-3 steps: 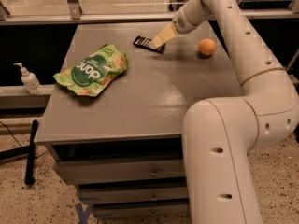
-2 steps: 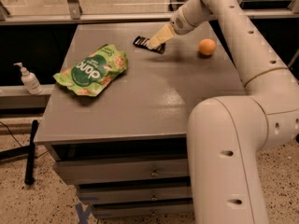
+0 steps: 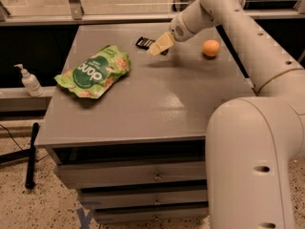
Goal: Move rxbar chocolate near orange
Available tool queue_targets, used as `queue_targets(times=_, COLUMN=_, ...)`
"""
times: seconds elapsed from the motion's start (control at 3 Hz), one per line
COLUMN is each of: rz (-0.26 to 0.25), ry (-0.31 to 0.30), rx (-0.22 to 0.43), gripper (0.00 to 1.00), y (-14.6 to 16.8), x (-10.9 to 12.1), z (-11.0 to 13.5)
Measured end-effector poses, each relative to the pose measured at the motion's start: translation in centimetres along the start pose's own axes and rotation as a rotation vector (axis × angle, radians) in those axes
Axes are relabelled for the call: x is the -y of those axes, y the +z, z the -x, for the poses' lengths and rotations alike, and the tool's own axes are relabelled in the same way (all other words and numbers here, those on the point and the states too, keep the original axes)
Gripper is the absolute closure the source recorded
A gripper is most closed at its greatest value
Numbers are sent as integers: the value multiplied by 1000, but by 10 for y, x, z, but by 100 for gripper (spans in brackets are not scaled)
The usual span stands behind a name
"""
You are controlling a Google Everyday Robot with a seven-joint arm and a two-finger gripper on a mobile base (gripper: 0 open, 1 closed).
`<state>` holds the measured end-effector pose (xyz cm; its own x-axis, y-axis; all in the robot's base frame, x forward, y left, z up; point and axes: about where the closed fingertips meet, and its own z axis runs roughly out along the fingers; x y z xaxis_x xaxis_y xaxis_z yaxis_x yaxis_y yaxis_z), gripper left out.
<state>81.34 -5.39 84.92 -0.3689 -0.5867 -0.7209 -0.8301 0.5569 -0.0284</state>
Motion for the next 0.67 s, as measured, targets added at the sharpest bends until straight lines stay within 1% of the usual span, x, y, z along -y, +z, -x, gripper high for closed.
queue_targets(times=0.33, rz=2, ry=-46, rx=-6, gripper=0, y=11, x=-11, z=-12)
queue_targets(times=0.67, rz=-4, ry=-74, rx=10, gripper=20, y=19, x=-15, z=-14)
